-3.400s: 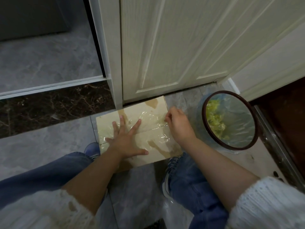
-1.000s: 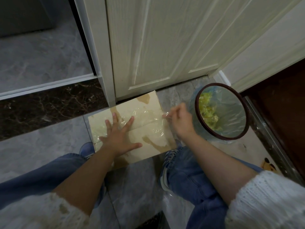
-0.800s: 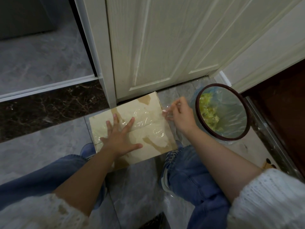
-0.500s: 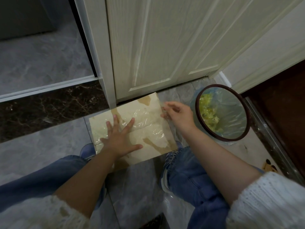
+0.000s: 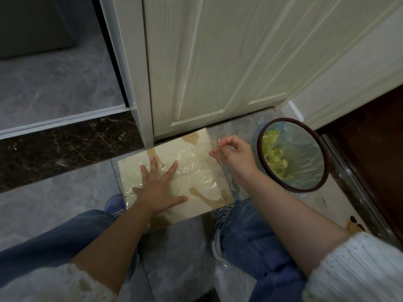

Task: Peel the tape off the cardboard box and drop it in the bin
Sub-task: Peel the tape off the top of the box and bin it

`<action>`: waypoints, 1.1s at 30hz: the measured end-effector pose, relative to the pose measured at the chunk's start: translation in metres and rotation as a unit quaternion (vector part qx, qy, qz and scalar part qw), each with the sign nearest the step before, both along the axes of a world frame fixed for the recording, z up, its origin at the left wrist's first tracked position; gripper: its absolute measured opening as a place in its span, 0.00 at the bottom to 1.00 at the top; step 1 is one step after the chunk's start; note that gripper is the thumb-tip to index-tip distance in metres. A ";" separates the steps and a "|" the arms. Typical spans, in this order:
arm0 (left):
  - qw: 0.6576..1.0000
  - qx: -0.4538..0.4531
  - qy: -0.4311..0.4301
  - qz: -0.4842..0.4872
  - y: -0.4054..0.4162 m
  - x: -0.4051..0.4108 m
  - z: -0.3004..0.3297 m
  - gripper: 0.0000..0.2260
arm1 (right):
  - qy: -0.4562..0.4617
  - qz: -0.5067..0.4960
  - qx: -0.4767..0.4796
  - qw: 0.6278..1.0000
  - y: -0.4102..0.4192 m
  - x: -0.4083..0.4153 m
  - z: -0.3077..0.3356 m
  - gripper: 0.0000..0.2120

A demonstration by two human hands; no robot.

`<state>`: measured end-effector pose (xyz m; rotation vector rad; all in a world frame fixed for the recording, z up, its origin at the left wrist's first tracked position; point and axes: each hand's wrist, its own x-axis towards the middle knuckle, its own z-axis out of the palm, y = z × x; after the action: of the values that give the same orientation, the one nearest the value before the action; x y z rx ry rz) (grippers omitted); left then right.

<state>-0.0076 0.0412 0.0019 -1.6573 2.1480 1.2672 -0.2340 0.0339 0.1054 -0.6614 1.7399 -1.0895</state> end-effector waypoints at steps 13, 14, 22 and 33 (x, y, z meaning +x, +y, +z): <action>1.000 -0.007 -0.003 -0.005 0.000 0.002 -0.002 0.50 | 0.096 0.091 -0.021 0.991 0.004 -0.038 0.035 0.13; 1.000 -0.007 -0.006 -0.005 0.000 0.002 -0.003 0.50 | 0.070 0.080 -0.026 0.994 0.007 -0.039 0.034 0.11; 1.000 -0.004 -0.001 -0.011 -0.001 0.001 -0.001 0.50 | 0.069 0.048 0.005 0.996 0.003 -0.044 0.041 0.05; 1.000 -0.003 -0.002 -0.009 0.000 0.002 -0.006 0.50 | 0.120 0.045 0.007 0.992 0.000 -0.034 0.039 0.05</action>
<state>-0.0059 0.0412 -0.0036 -1.6383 2.1612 1.2538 -0.2681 0.0335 0.1444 -0.8839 1.8988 -0.9648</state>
